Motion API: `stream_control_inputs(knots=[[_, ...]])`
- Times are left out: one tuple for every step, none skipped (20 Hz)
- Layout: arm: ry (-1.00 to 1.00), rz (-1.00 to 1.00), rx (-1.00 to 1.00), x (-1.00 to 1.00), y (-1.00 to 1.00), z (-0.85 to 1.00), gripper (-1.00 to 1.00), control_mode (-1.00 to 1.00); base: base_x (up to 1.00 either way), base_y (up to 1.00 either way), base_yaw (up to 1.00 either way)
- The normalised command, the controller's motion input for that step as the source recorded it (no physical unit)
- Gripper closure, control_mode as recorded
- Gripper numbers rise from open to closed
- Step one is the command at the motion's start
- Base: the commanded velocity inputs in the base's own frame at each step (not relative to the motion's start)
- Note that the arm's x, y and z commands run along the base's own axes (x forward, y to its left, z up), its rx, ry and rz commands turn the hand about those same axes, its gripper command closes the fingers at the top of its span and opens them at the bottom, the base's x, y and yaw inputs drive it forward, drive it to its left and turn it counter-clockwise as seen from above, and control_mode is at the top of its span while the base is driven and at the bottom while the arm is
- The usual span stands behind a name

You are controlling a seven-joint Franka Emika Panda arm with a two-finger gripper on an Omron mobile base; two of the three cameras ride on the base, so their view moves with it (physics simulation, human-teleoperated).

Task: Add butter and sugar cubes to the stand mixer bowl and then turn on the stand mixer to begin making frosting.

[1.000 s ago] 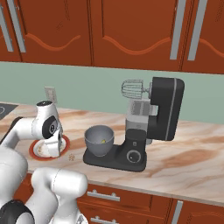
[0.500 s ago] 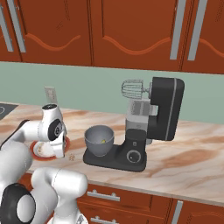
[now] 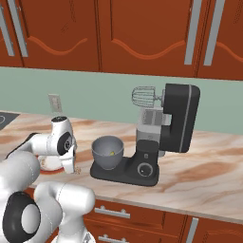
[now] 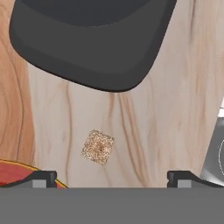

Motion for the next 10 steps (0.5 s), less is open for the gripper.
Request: stream_control_inputs(knots=[[0.00,0.00,0.00,0.09,-0.03,-0.23,-1.00,-1.00,0.00,0.00,0.00],[0.00,0.00,0.00,0.06,-0.04,-0.23,-1.00,-1.00,0.00,0.00,0.00],[0.00,0.00,0.00,0.05,-0.01,-0.23,-1.00,-1.00,0.00,0.00,0.00],[0.00,0.00,0.00,0.06,-0.02,-0.20,-1.00,-1.00,0.00,0.00,0.00],[0.00,0.00,0.00,0.07,0.00,-0.20,-1.00,-1.00,0.00,0.00,0.00],[0.00,0.00,0.00,0.06,0.00,-0.17,-1.00,-1.00,0.00,0.00,0.00],[0.00,0.00,0.01,0.03,-0.08,-0.14,-1.00,-1.00,0.00,0.00,0.00],[0.00,0.00,0.01,0.07,-0.06,-0.14,-1.00,-1.00,0.00,0.00,0.00],[0.00,0.00,0.00,0.08,-0.03,-0.17,-1.00,-1.00,0.00,0.00,0.00],[0.00,0.00,0.00,0.06,-0.04,-0.14,-1.00,-1.00,0.00,0.00,0.00]])
